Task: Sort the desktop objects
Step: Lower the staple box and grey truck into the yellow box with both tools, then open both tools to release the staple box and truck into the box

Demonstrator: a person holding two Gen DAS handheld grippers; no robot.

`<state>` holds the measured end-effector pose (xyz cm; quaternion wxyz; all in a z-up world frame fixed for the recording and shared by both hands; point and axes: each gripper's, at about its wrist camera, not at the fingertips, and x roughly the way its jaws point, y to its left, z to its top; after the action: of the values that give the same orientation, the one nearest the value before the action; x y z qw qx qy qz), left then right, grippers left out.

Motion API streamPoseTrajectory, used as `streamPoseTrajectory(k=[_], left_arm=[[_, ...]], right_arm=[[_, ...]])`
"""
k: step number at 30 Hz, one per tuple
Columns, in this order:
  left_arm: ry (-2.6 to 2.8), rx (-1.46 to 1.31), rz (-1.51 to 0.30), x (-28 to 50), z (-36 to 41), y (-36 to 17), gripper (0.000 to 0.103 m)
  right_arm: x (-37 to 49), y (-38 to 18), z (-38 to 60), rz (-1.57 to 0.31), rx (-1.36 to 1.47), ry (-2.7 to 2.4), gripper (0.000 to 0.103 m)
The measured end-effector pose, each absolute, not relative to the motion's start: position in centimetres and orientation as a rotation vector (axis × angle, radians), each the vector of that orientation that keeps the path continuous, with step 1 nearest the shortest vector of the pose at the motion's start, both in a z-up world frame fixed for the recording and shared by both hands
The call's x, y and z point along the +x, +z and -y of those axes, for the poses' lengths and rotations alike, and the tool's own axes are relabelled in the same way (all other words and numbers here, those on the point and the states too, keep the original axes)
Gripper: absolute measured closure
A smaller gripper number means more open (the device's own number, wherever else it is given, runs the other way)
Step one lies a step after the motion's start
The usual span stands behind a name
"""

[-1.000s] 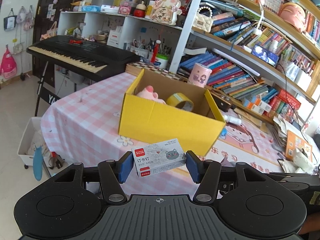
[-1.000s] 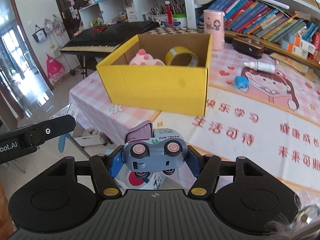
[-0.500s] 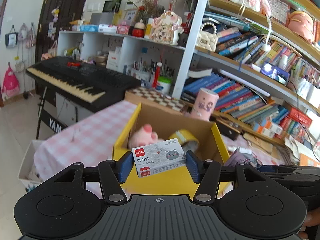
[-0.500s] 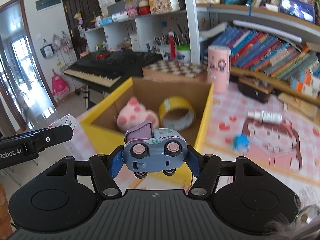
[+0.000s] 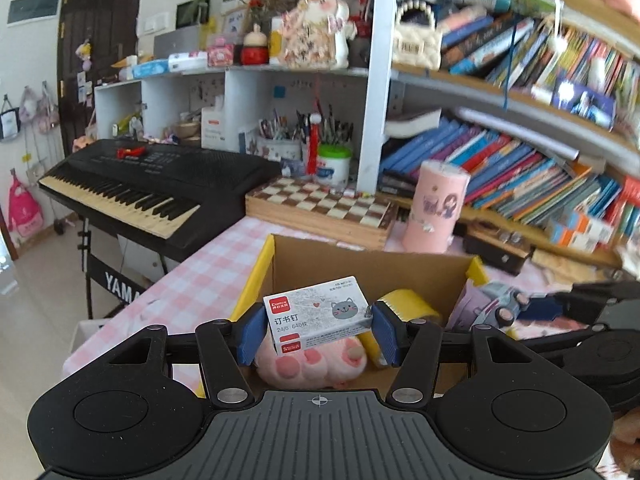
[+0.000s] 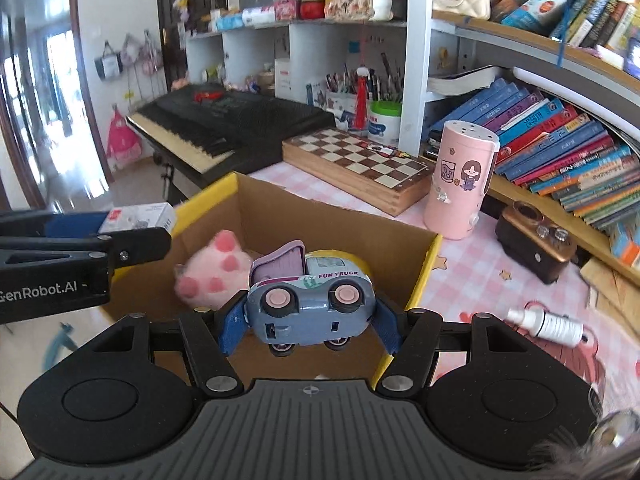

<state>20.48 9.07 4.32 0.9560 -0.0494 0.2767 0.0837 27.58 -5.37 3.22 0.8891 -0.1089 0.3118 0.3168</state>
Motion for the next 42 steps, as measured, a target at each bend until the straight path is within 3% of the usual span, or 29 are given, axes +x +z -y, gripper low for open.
streamPoseTrajectory(k=[11,25,29,34,37,42], left_arm=[[0.138,-0.022,-0.752,25.0,-8.5,-0.3,0.047],[0.152,-0.024,-0.817,25.9,-8.6,-1.8,0.044],[0.166,-0.033,-0.79,25.3,-8.6,-1.4,0.044],[0.173,-0.047,-0.731,24.0,-8.7,0.3,0.032],[0.195,-0.059,-0.689,23.1,-8.7,1.6,0.018],[0.182,-0.067,-0.622,21.5,-8.3,3.7,0.015]], right_arm=[[30.8,-0.9,2.0,-0.721,-0.554,0.77,0.041],[31.3,-1.9,0.3,-0.77,-0.689,0.854,0.041],[31.6,-1.6,0.4,-0.754,-0.656,0.839,0.031],[31.2,0.2,1.9,-0.727,-0.575,0.826,0.024],[30.5,1.5,3.1,-0.696,-0.523,0.806,0.024],[28.7,3.8,5.1,-0.632,-0.434,0.759,0.024]])
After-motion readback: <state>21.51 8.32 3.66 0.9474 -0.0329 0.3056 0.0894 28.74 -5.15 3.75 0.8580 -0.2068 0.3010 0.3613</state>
